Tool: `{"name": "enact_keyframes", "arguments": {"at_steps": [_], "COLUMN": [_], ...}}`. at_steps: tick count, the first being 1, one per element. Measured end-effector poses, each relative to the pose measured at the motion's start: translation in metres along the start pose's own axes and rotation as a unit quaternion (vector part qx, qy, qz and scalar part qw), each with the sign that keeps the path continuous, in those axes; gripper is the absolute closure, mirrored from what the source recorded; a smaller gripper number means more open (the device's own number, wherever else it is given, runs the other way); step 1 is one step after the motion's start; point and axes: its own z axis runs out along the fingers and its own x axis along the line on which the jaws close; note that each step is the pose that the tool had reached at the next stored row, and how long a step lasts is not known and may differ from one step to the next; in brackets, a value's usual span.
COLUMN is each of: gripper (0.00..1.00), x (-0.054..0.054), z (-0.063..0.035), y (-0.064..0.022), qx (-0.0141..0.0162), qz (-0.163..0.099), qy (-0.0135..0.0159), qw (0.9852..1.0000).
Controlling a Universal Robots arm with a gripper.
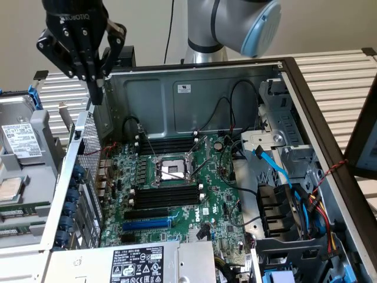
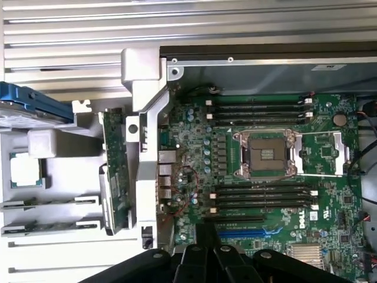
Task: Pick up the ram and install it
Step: 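Reach for the ram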
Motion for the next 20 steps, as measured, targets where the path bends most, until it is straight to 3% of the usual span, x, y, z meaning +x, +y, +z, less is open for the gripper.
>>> {"name": "enact_keyframes", "arguments": {"at_steps": [5, 14, 20], "gripper": [0.89, 0.89, 0.89], "x": [0.023, 0.064, 0.091], "z": [0.0011, 0.0038, 0.0074], "y": [0.0002, 0.0012, 0.0000], "qx": [0.0000, 0.0012, 0.0015], "qz": [0.000, 0.001, 0.001], "qy": [0.0004, 0.0172, 0.0213], "qw": [1.0000, 0.9999, 0.9998]}}
